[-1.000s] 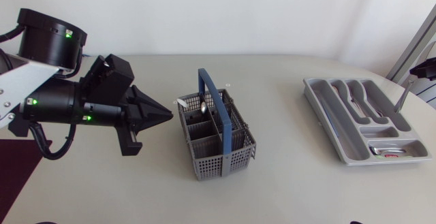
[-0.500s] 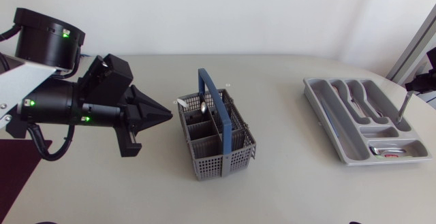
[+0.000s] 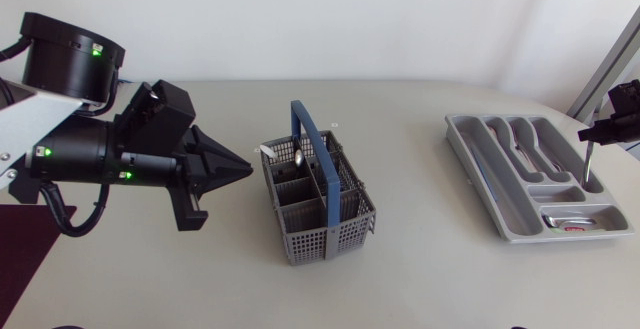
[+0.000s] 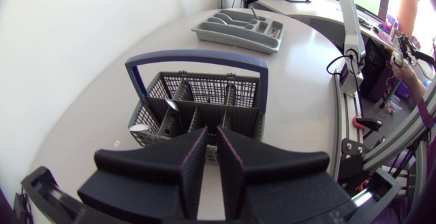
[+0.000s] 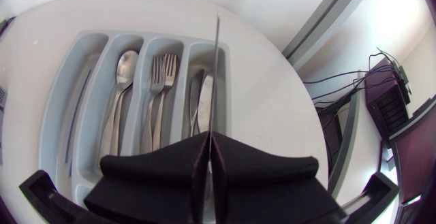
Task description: Sort the cutlery from the basket into the organizer compartments.
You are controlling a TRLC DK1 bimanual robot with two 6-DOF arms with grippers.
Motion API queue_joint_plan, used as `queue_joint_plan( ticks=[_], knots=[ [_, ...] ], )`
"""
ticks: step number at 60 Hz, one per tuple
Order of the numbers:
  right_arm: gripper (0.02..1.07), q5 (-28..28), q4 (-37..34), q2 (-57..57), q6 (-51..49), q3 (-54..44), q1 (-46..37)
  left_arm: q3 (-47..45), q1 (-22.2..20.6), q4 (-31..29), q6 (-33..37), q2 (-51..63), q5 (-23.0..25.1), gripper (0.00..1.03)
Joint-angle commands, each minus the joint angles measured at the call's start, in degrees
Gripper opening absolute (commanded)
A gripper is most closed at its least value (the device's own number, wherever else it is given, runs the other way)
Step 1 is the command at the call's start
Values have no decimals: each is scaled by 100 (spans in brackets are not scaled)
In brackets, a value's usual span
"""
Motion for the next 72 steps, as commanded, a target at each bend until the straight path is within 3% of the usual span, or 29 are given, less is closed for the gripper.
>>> queue_joint_plan(
  ticks=[1, 17, 34, 41, 52, 58, 72],
  knots=[
    [7, 90, 107, 380, 174, 215, 91, -127, -37, -46, -57, -51, -29, 14],
    [9, 318, 494, 942, 464, 488, 311, -162, -28, -46, -66, -60, -29, 14],
    [29, 529, 511, 1347, 596, 795, 451, -197, 42, -72, -66, -192, -29, 14],
    [33, 529, 573, 1153, 605, 655, 460, -206, 130, -72, -49, -218, -38, 14],
    [36, 476, 1162, -209, 535, -752, 636, -118, 587, 280, -66, 19, -38, 14],
    [36, 151, 1285, -1184, 473, -1727, 855, -30, 833, 587, -110, 353, -46, 14],
    [35, -394, 1311, -3303, 412, -3714, 1937, 84, 1141, 1528, -339, 1355, -117, 14]
  ],
)
